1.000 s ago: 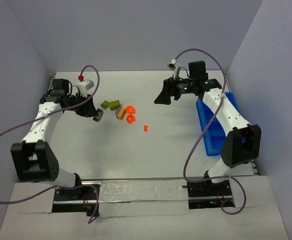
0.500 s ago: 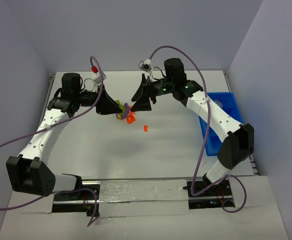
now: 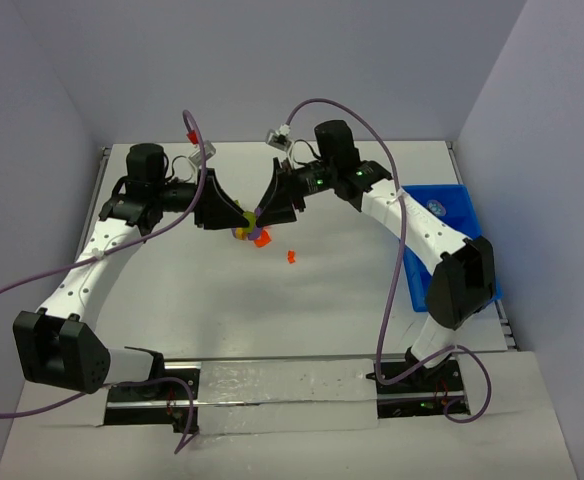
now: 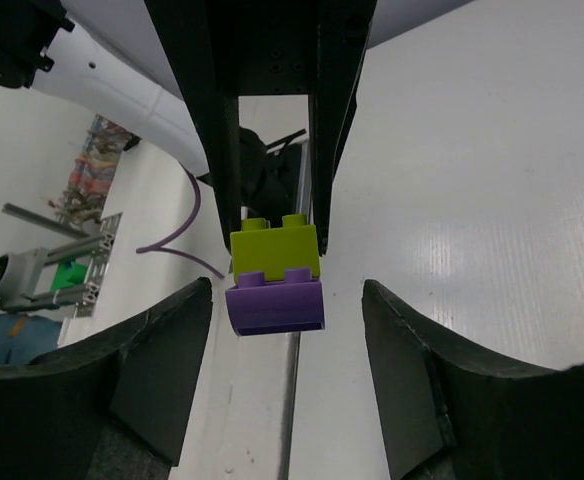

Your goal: Sort the legos into containers by color

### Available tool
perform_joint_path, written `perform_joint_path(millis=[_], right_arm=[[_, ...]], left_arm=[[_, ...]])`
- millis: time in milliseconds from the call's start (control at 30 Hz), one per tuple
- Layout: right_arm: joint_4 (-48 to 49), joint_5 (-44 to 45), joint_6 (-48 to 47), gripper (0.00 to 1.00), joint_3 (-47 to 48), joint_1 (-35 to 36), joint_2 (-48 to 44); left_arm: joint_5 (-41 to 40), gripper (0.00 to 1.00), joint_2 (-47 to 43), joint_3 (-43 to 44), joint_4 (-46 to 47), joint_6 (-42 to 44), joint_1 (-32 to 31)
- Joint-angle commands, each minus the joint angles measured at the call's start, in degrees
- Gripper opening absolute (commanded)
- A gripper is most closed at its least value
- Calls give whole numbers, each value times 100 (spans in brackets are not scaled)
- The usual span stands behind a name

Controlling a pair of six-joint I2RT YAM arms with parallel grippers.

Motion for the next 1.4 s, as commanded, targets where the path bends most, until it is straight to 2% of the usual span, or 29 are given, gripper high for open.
perform_joint_path(millis=[0, 200, 267, 300, 567, 667, 767, 867, 900, 933, 1067, 1133, 1167, 1367], right_arm=[[-104, -194, -147, 62, 297, 98, 0], [-517, -61, -534, 31, 341, 98, -52], [-1048, 41, -1029, 7, 480, 94, -33], [-1272, 133, -1233, 0, 511, 89, -46], [-2902, 637, -2725, 0, 383, -71, -175], [-3254, 762, -3083, 0, 200, -439, -227], [-3427, 945, -3202, 0, 94, -982, -319], [-3377, 1462, -3032, 0, 106, -2086, -470], [-3332, 1507, -2929, 0, 133, -2160, -478], [-3197, 2095, -2747, 0, 171, -2487, -523], [-2759, 3436, -2392, 0, 369, -3557, -519], [-2540, 4043, -2267, 0, 429, -3810, -447], [-2340, 4617, -2168, 0, 481, -3995, -318], [-2322, 5706, -1819, 0, 1051, -4282, 434]], left_arm=[[167, 0, -41, 24, 340, -100, -28], [79, 0, -27, 42, 280, -45, -28], [-30, 0, -11, 75, 115, 90, -12], [-69, 0, 0, 91, 30, 164, 3], [-43, 0, 50, 271, -125, 258, 636], [-81, 0, 106, 411, -495, 619, 772], [-447, 0, 193, 394, -1076, 1454, 781], [-1958, 0, 307, 48, -1337, 2036, 604], [-2081, 0, 336, 25, -1377, 2136, 533], [-2689, 0, 375, -106, -1340, 2162, 452], [-4458, 0, 655, -425, -1201, 2014, 380], [-4878, 0, 804, -444, -1168, 2003, 327], [-5238, 0, 900, -461, -1141, 1998, 273], [-6062, 0, 1244, -540, -1002, 1968, -77]])
